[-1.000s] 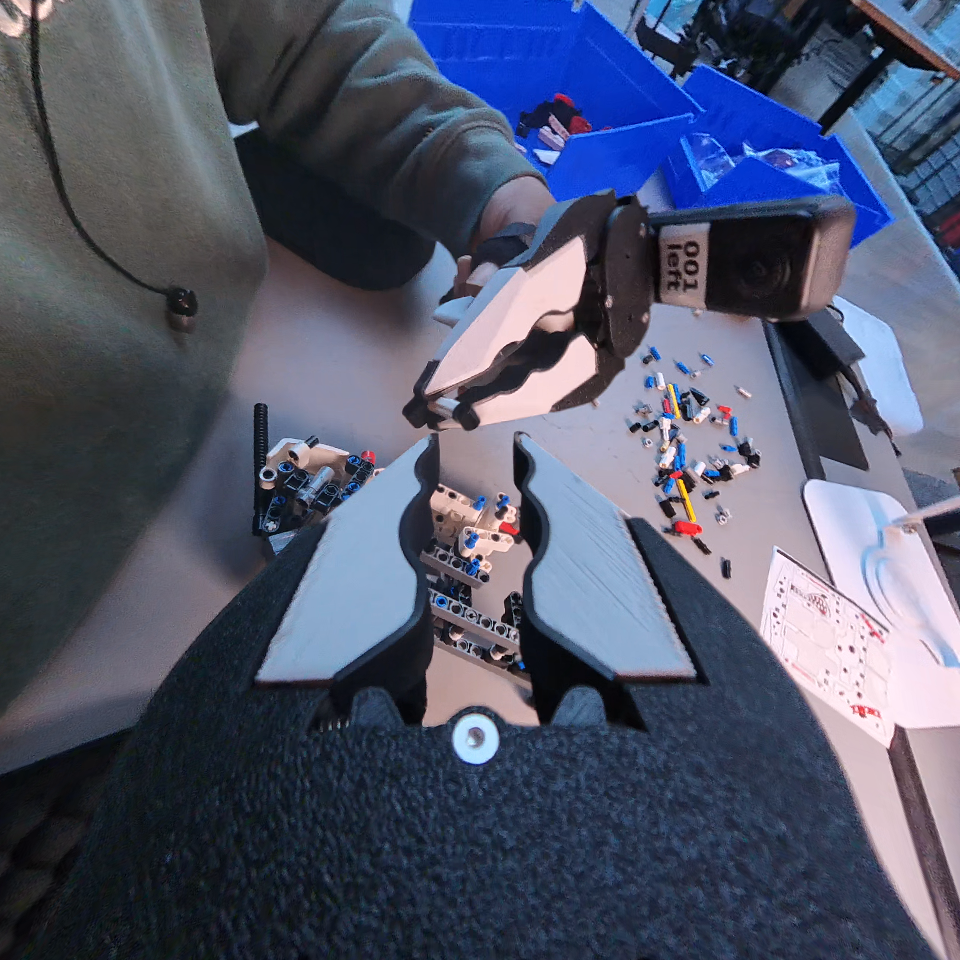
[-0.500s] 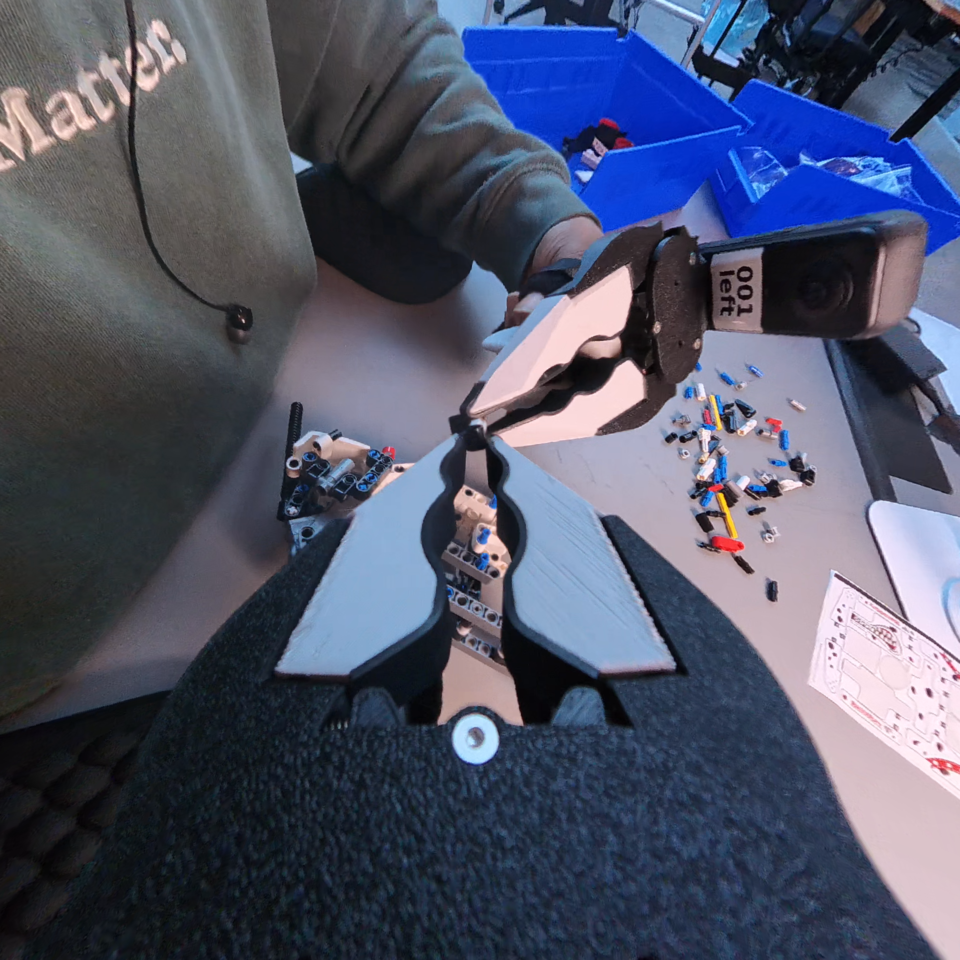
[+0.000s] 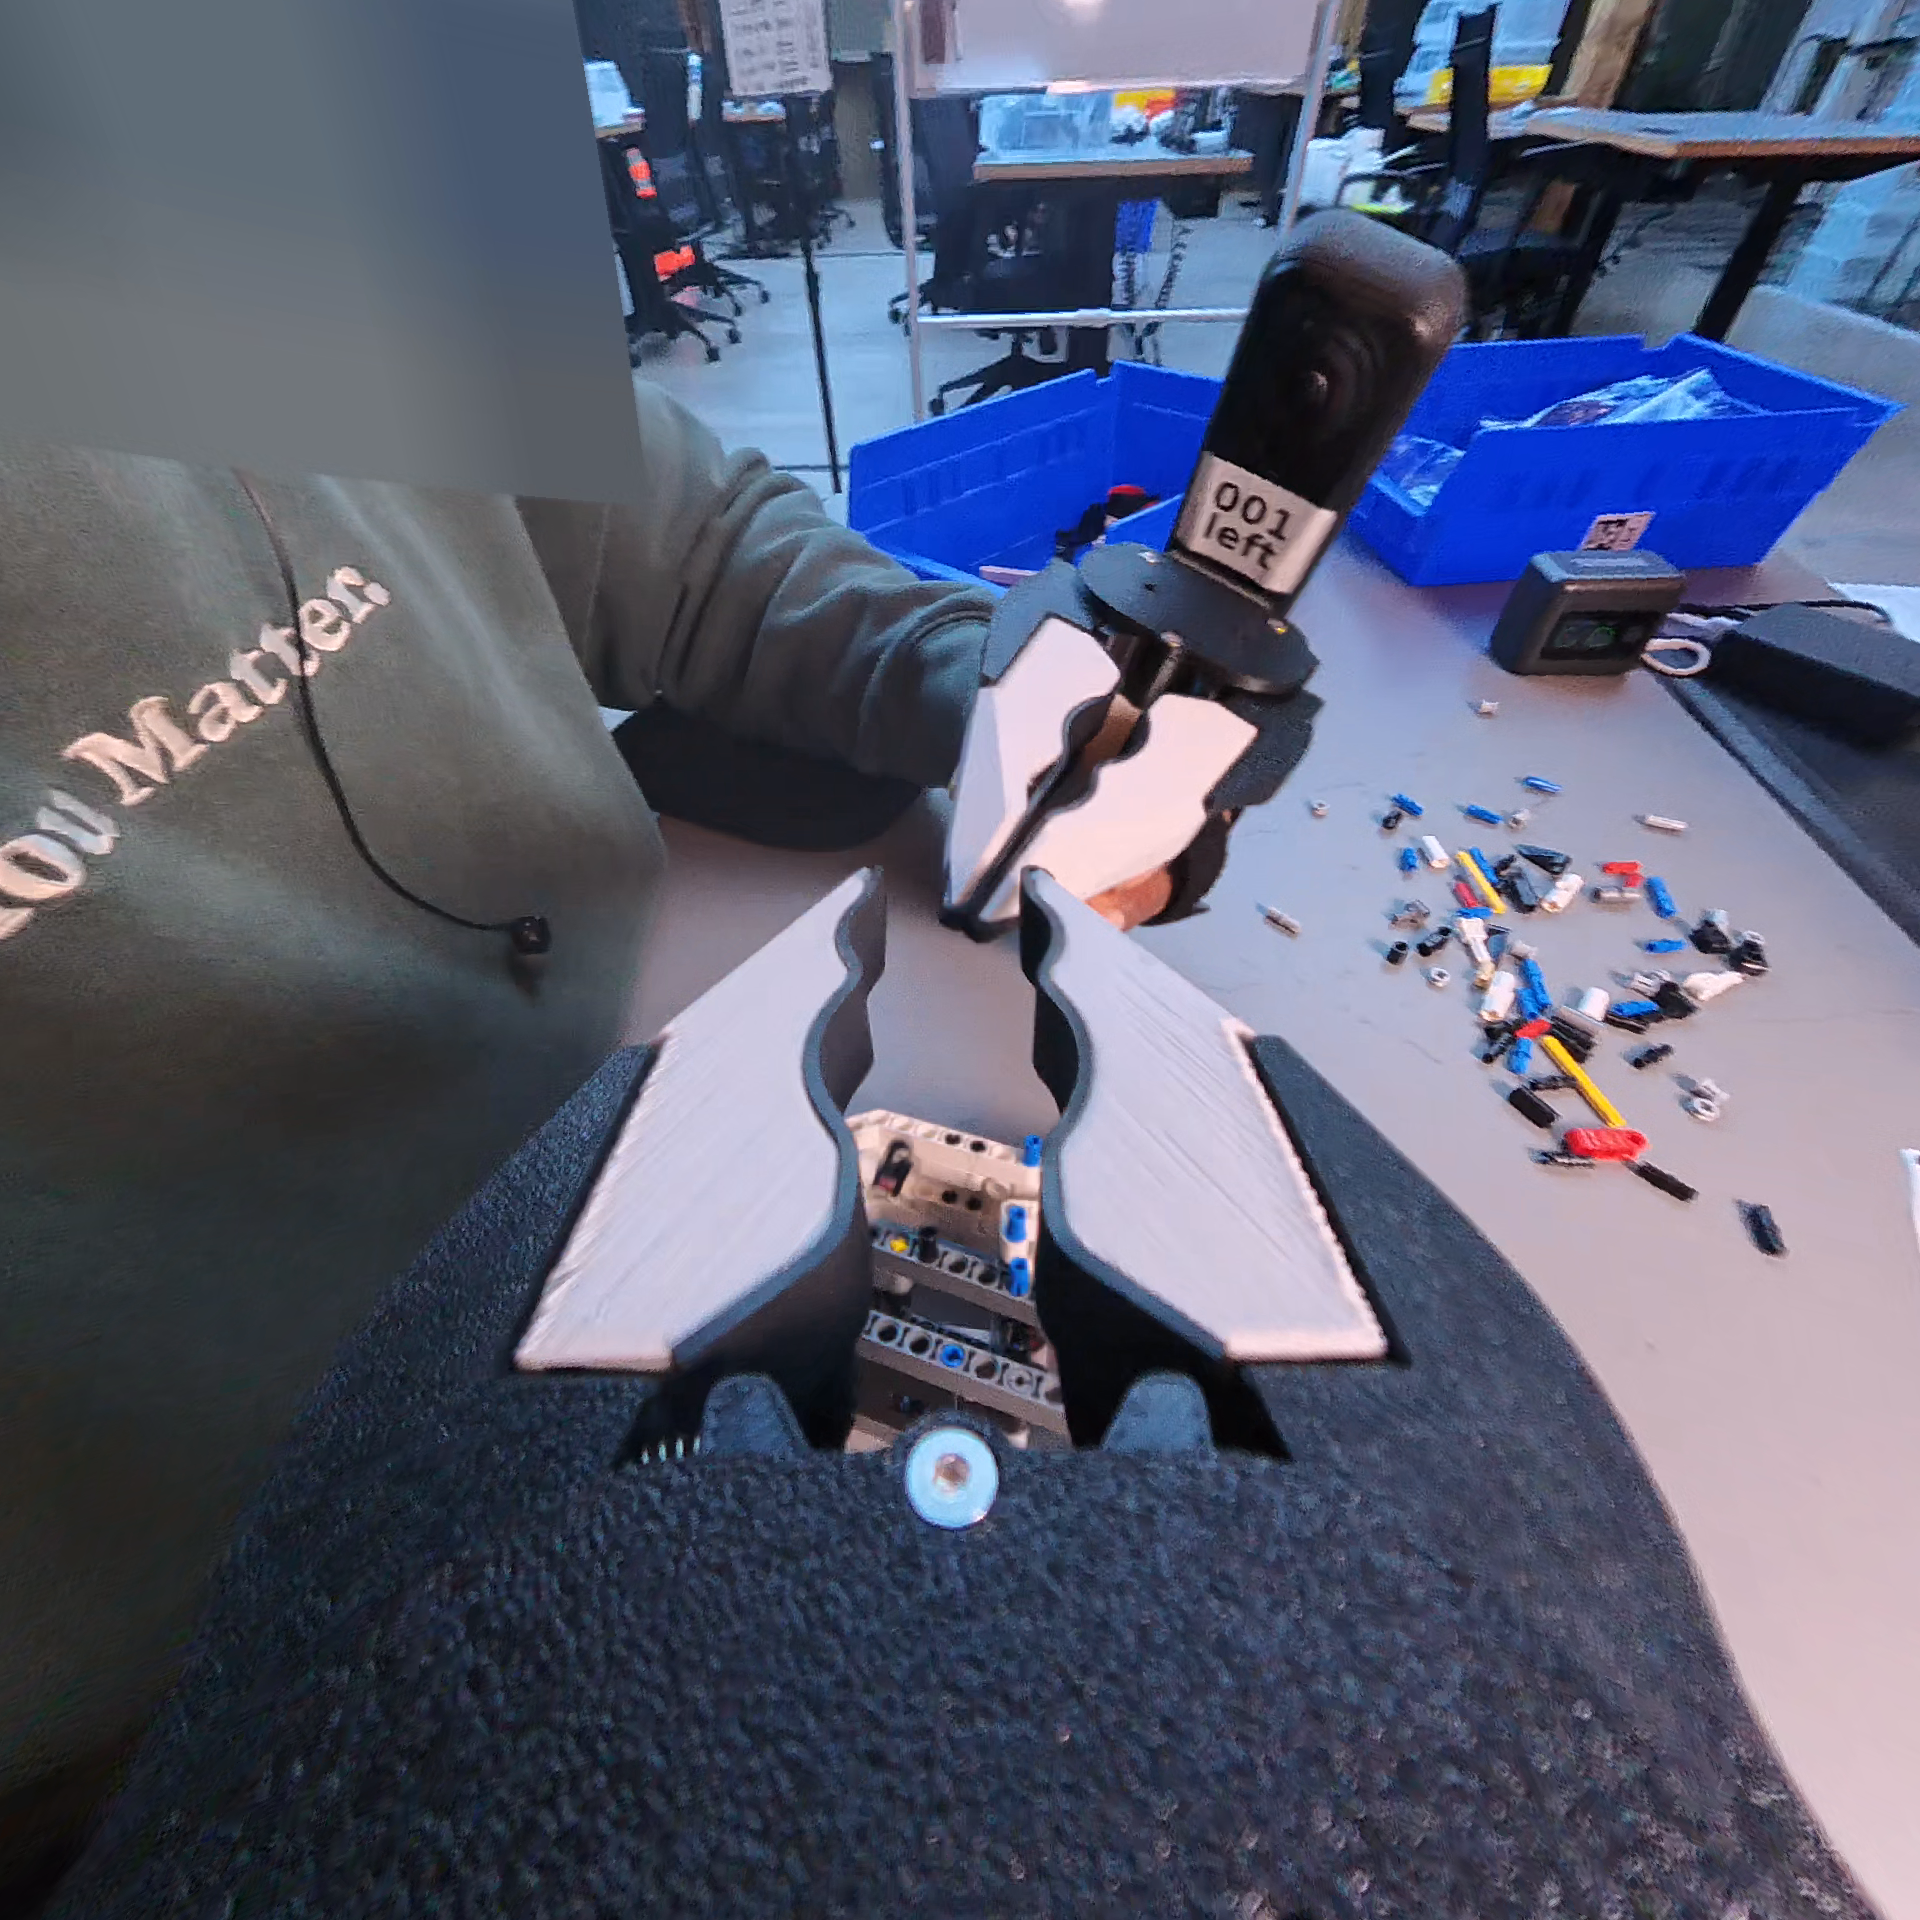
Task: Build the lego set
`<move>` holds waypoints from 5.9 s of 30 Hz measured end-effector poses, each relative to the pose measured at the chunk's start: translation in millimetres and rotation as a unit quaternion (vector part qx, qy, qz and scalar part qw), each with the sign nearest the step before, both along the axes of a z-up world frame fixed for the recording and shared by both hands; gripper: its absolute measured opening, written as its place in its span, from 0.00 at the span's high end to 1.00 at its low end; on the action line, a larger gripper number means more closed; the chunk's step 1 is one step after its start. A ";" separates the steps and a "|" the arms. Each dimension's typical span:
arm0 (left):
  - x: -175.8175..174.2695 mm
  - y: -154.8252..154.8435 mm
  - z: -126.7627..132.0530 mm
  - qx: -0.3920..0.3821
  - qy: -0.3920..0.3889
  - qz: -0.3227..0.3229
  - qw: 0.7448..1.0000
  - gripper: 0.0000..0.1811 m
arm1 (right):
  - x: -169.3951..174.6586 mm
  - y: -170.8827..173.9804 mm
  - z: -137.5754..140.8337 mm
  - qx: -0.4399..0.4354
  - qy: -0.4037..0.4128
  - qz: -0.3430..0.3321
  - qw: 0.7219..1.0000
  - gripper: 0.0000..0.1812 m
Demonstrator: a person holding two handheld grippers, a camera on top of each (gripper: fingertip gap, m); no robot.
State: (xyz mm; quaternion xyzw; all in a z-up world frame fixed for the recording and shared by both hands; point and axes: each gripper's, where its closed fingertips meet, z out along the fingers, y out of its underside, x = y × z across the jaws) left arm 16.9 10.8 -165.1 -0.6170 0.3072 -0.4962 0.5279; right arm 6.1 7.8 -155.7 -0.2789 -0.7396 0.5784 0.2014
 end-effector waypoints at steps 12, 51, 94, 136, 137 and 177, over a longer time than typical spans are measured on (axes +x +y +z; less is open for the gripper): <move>-21.2 3.0 -28.5 -0.030 0.075 0.067 0.994 1.00 | 26.3 30.5 -29.2 0.040 -0.037 -0.069 0.996 0.91; 1.4 -8.2 -150.7 -0.213 0.402 0.224 0.862 0.84 | 38.6 50.9 -98.6 0.174 -0.114 -0.038 0.977 0.91; -7.3 -8.9 -11.0 -0.260 -0.125 -0.078 0.954 0.96 | -6.2 8.6 -24.1 0.218 0.099 -0.029 0.971 0.95; -47.9 6.5 -78.5 -0.310 0.018 0.068 0.948 0.94 | -32.5 30.2 -87.7 0.172 -0.199 -0.049 0.963 0.95; -47.8 5.8 -78.3 -0.301 0.031 0.072 0.951 0.97 | -32.0 29.7 -88.6 0.174 -0.208 -0.051 0.961 0.95; -38.6 14.1 -99.1 -0.148 0.337 0.153 0.917 0.96 | -29.4 24.9 -96.2 0.247 -0.218 -0.024 0.944 0.92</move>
